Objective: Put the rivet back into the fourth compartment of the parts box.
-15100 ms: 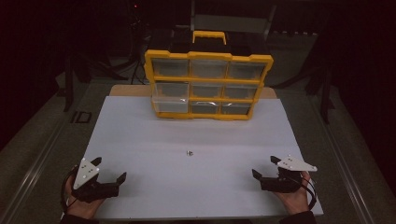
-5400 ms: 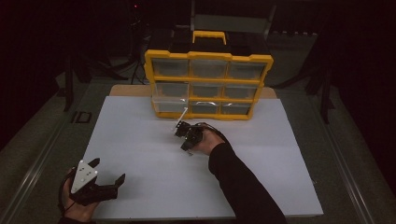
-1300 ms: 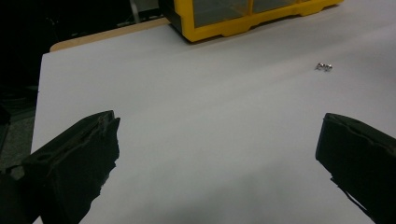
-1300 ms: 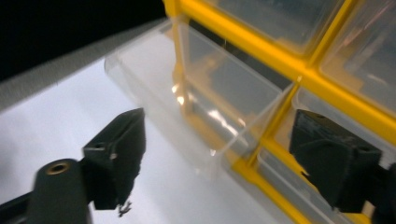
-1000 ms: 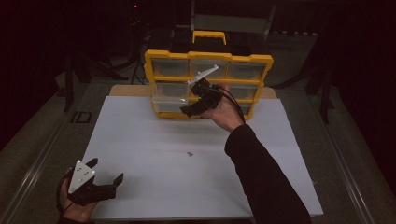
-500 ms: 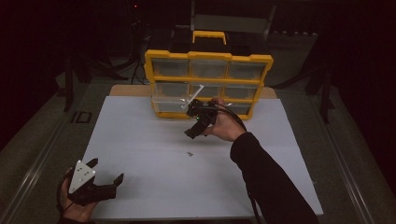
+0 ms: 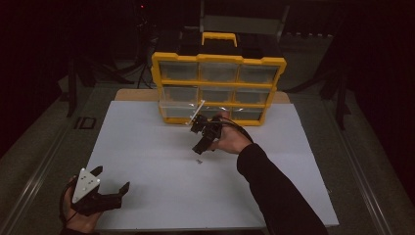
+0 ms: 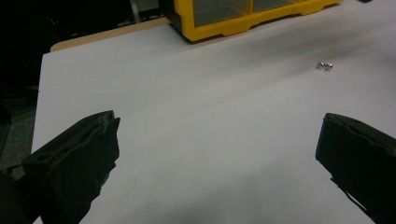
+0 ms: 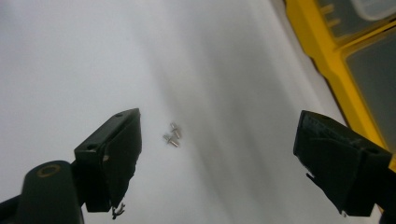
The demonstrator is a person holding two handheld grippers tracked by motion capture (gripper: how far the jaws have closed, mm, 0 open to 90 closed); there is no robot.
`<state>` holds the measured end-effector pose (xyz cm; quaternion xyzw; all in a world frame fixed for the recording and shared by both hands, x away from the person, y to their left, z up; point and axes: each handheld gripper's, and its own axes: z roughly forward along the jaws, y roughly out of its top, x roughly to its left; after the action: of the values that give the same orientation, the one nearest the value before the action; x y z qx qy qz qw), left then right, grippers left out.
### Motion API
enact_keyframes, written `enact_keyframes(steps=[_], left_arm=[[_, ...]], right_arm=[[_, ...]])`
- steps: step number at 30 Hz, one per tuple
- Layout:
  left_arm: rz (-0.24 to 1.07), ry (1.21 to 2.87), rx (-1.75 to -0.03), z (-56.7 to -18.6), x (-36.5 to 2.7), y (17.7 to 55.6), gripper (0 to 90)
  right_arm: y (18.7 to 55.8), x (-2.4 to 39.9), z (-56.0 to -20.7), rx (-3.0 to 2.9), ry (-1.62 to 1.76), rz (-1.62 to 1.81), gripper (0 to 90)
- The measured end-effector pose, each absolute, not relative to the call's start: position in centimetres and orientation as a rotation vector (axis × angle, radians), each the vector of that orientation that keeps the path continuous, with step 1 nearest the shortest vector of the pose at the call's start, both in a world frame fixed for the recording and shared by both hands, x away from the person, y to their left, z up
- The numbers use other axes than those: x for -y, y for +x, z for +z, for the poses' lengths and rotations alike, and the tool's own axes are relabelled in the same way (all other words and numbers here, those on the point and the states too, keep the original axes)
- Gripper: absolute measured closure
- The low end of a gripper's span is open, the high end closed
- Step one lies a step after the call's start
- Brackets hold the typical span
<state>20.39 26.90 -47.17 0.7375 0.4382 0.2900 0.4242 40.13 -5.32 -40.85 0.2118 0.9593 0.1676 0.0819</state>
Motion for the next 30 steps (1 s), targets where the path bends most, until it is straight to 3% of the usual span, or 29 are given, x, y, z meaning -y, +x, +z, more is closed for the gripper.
enact_keyframes(steps=[22, 30], left_arm=[[0.726, 1.845, -1.097, -47.2, -26.9, 20.4, 0.1], [0.724, 1.847, -1.097, -47.2, -26.9, 20.4, 0.1]], right_arm=[[40.7, 3.9, -45.9, -2.956, 0.701, 0.391, 23.3], [41.0, 3.5, -48.4, -3.011, 0.723, 0.330, 43.7]])
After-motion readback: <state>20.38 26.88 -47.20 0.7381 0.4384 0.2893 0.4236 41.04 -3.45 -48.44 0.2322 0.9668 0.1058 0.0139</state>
